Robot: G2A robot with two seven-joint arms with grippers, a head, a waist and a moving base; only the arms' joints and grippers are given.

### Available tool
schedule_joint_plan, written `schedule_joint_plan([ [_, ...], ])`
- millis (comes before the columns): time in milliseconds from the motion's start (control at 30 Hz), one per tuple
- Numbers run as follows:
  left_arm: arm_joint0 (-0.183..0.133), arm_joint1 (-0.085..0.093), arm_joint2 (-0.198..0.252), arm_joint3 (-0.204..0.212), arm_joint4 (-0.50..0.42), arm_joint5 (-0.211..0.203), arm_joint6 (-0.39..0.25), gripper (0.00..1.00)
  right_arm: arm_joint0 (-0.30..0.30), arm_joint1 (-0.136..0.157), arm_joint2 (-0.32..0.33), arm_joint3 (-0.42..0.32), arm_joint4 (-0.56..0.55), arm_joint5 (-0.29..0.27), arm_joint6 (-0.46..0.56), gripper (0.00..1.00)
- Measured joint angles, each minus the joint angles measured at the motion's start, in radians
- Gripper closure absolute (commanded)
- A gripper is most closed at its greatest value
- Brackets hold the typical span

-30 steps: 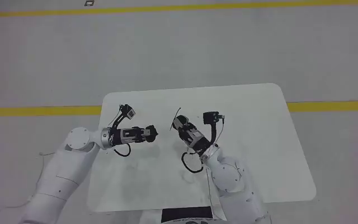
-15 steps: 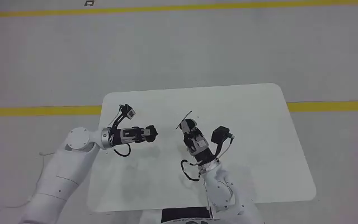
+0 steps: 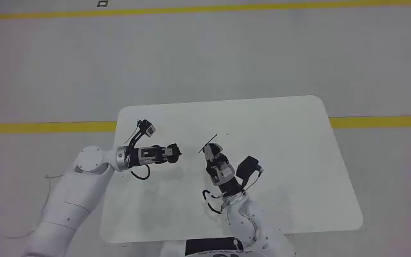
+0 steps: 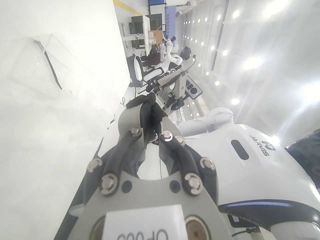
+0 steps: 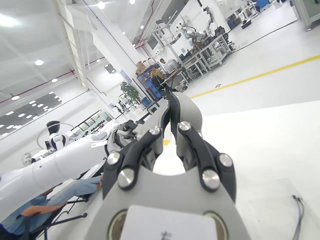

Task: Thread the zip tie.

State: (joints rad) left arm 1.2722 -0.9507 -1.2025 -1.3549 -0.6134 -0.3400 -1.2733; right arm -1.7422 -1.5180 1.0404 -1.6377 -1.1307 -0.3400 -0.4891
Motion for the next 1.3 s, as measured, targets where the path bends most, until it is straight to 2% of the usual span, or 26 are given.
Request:
schedule_joint_plan([
  [367,0.0,0.0,0.0,0.0,0.0,0.0,0.0,1.0,0.0,0.0,0.0,-0.002,0.0,0.002,-0.001,1.0],
  [433,0.0,0.0,0.0,0.0,0.0,0.0,0.0,1.0,-0.001,-0.002,-0.012,-0.006,-0.006,0.027,-0.023,1.0],
  [500,0.0,0.0,0.0,0.0,0.0,0.0,0.0,1.0,0.004,-0.006,-0.035,0.001,-0.032,0.076,-0.071,1.0],
  [633,0.0,0.0,0.0,0.0,0.0,0.0,0.0,1.0,0.05,-0.006,-0.083,0.044,-0.031,0.146,-0.134,1.0],
  [767,0.0,0.0,0.0,0.0,0.0,0.0,0.0,1.0,0.104,0.006,-0.142,0.117,-0.03,0.194,-0.186,1.0],
  [967,0.0,0.0,0.0,0.0,0.0,0.0,0.0,1.0,0.159,0.03,-0.226,0.165,-0.016,0.282,-0.238,1.0],
  [1167,0.0,0.0,0.0,0.0,0.0,0.0,0.0,1.0,0.185,0.057,-0.28,0.184,0.012,0.322,-0.292,1.0],
  [1300,0.0,0.0,0.0,0.0,0.0,0.0,0.0,1.0,0.186,0.057,-0.281,0.184,0.013,0.324,-0.296,1.0],
])
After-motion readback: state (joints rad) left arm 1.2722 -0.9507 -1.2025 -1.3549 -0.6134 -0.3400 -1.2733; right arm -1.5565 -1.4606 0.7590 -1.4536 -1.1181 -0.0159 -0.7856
